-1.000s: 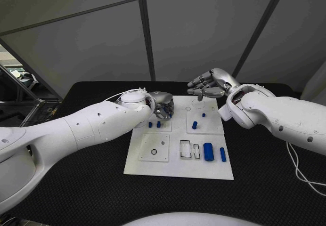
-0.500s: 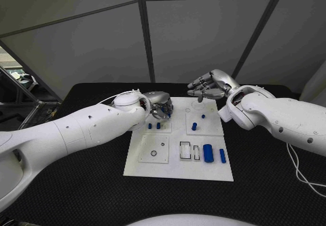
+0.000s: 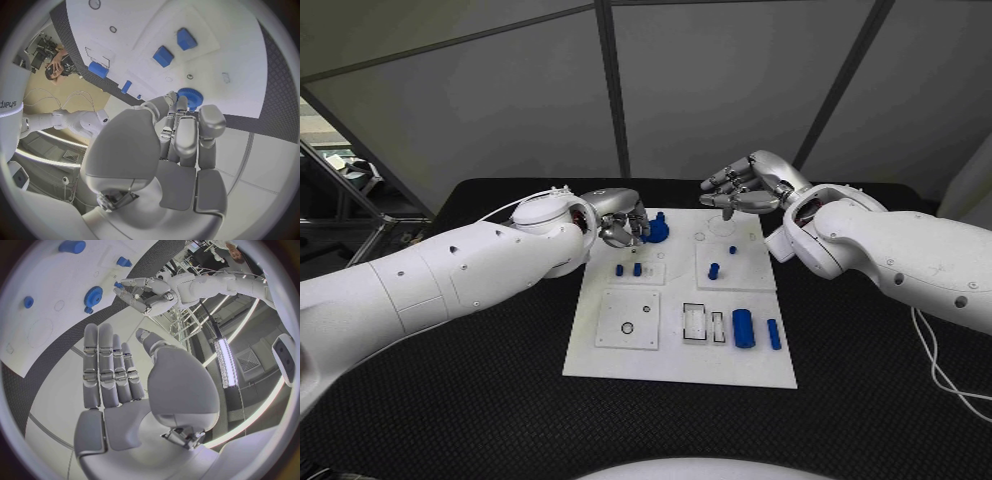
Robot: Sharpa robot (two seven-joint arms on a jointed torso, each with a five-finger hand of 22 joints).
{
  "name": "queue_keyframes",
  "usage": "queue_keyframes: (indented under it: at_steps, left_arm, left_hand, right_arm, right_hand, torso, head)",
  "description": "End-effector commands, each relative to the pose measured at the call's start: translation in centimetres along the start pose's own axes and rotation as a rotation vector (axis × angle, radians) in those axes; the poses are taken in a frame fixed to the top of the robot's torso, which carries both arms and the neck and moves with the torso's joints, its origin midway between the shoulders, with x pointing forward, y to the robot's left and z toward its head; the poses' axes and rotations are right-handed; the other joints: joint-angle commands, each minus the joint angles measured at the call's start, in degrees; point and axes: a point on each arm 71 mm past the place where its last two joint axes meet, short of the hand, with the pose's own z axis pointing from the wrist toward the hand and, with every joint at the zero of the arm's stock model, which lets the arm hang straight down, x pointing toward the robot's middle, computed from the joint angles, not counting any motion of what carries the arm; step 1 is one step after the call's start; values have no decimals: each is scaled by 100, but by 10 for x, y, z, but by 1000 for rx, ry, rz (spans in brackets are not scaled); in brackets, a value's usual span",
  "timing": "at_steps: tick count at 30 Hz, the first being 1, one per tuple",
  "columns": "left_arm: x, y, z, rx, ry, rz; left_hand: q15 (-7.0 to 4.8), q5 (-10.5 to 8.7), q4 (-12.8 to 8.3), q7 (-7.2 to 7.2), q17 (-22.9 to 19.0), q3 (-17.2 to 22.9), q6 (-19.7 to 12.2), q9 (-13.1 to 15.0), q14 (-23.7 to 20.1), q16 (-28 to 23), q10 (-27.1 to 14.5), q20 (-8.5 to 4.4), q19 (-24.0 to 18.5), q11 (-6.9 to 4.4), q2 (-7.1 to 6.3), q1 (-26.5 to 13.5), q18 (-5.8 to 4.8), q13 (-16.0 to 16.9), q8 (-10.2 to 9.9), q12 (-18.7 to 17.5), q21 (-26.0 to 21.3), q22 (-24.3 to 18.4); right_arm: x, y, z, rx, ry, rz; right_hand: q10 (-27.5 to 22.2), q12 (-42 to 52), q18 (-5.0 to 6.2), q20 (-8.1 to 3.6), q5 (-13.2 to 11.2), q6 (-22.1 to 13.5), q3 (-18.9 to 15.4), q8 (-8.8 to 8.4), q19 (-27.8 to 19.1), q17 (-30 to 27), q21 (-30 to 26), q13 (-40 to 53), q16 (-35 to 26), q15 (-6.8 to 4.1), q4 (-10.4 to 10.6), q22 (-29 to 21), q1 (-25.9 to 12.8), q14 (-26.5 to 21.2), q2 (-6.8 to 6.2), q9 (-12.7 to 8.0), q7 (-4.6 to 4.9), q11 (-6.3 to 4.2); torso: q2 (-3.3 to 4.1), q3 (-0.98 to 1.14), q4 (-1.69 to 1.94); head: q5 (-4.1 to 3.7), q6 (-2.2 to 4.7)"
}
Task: Assemble the parts on the task board
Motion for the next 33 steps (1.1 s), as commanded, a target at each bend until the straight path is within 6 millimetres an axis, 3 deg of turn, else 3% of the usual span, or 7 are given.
queue_keyframes:
  at_steps: [1, 10, 20, 33]
  left_arm:
    - [-1, 6, -3, -25, 12, -10]
    - [4, 15, -6, -49, 40, -12]
    - [8, 19, -5, -63, 57, -14]
    - [12, 19, -3, -69, 82, -13]
  left_hand:
    - [38, -11, -33, 24, -10, 0, 10, -9, 125, 2, 11, 28, -8, 17, -10, -58, -452, -13, -21, -39, 11, 6]
    - [39, -15, -31, 23, -15, -3, 15, -14, 123, 2, 17, 32, -18, 17, -19, -81, -448, -20, -25, -45, -1, -1]
    - [41, -16, -31, 24, -20, -4, 18, -16, 122, 0, 20, 34, -21, 17, -23, -87, -447, -22, -26, -46, -5, -3]
    - [43, -20, -30, 24, -29, -7, 23, -21, 120, -3, 24, 37, -29, 18, -30, -102, -444, -26, -29, -50, -13, -7]
  right_arm:
    - [-1, 1, 0, -7, 3, 2]
    - [0, 1, 1, -8, 5, 3]
    - [0, 1, 1, -8, 4, 3]
    - [0, 1, 1, -8, 4, 3]
  right_hand:
    - [-41, 36, 19, 35, 40, -14, 2, 3, -7, 6, -32, -10, -8, 0, 23, -8, 14, -31, 35, 3, -12, -6]
    - [-41, 36, 19, 35, 40, -14, 2, 3, -7, 6, -32, -10, -8, 0, 23, -8, 14, -31, 35, 3, -12, -6]
    - [-41, 36, 19, 35, 40, -14, 2, 3, -7, 6, -32, -10, -8, 0, 23, -8, 14, -31, 35, 3, -12, -6]
    - [-41, 36, 19, 35, 40, -14, 2, 3, -7, 6, -32, -10, -8, 0, 23, -8, 14, -31, 35, 3, -12, -6]
  torso:
    - [-2, -3, -6]
    - [8, -5, -19]
    - [9, 9, -18]
    - [9, 3, -21]
  head:
    - [12, -12]
    - [36, -16]
    - [34, -23]
    - [27, -35]
